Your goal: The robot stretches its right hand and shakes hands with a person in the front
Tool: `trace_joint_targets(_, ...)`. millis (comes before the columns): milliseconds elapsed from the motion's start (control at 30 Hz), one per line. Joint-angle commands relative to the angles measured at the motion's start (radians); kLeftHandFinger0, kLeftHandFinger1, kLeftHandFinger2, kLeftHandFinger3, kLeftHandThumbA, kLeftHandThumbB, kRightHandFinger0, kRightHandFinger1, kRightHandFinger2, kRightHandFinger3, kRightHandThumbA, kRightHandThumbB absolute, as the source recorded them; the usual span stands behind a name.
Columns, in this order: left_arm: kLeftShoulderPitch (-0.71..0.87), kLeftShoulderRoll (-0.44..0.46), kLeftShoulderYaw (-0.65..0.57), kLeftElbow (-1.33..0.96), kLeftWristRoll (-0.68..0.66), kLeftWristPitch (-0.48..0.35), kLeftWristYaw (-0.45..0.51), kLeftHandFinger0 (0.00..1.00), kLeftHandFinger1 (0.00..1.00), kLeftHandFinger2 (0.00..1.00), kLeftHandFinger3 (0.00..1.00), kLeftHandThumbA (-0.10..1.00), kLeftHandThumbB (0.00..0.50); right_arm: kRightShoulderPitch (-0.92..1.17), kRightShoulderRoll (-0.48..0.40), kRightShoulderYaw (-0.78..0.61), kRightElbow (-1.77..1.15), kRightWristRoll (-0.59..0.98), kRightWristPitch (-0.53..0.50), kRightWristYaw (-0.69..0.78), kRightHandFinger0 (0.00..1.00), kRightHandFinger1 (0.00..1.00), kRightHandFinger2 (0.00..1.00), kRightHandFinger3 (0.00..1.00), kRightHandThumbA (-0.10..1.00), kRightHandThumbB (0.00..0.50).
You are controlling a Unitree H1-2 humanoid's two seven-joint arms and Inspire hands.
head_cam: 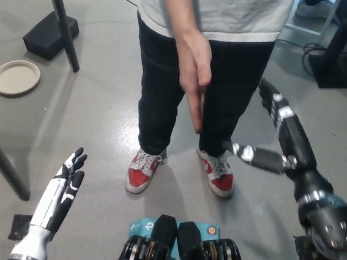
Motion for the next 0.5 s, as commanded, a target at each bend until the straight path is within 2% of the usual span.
trace_joint_targets(0, -0.004, -0.004, 0.004, 0.006, 0.001, -0.061, 0.028, 1.00, 1.00, 1.00, 1.00, 1.00, 0.049, -0.102, 0.022, 0.018, 0.043, -0.057, 0.046, -0.026, 1.00, 1.00, 1.00, 1.00, 1.00, 0.313)
trace_joint_targets(467, -0.008, -0.003, 0.001, -0.010, 0.013, -0.048, 0.025, 1.00, 1.00, 1.00, 1.00, 1.00, 0.030, -0.312, 0.077, 0.036, 0.307, -0.087, 0.073, -0.041, 1.00, 1.00, 1.00, 1.00, 1.00, 0.332)
